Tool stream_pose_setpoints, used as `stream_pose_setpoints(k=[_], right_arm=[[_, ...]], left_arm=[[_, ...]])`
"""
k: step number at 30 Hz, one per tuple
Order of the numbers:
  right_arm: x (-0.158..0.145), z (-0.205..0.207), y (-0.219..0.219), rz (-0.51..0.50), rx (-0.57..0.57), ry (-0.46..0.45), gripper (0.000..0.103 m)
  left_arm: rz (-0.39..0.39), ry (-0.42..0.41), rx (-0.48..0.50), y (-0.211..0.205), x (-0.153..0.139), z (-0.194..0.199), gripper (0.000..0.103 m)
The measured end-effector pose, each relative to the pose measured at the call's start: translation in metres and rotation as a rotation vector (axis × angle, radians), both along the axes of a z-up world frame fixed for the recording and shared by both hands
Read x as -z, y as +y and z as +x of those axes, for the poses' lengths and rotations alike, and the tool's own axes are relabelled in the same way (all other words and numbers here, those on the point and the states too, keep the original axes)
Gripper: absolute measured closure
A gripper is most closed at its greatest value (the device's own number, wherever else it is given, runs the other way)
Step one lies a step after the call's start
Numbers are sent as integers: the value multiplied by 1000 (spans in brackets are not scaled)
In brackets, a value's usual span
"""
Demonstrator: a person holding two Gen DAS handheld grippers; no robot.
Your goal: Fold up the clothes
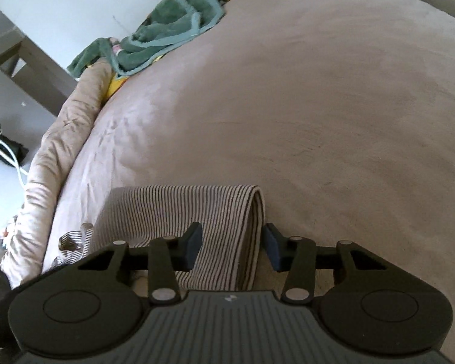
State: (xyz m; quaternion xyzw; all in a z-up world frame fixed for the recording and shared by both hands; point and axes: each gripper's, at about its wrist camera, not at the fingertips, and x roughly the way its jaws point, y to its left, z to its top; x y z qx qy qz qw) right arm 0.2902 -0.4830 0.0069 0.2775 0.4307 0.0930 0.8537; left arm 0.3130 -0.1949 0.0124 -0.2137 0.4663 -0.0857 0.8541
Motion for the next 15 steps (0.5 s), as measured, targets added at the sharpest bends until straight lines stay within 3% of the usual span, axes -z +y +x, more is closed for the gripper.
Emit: stream_pose_setpoints(k=[4,6,8,11,15], right_arm=[[5,9,-2,16,-16,0,66],[5,11,-4,29,-17,-7,75],[2,9,-11,50,-12,-14,80],[-9,2,-22,63,-2,-27,86],[-33,-13,-34,60,9,-61,87]], left_arm=[[61,-47,-47,-20,5,3,8],[75,-63,-35,-31,3,2,28],[83,-74,-6,-43,0,0,58],[94,-90,39,-60,-4,-2,76],[66,-130,132,-82,-22,-16,81]])
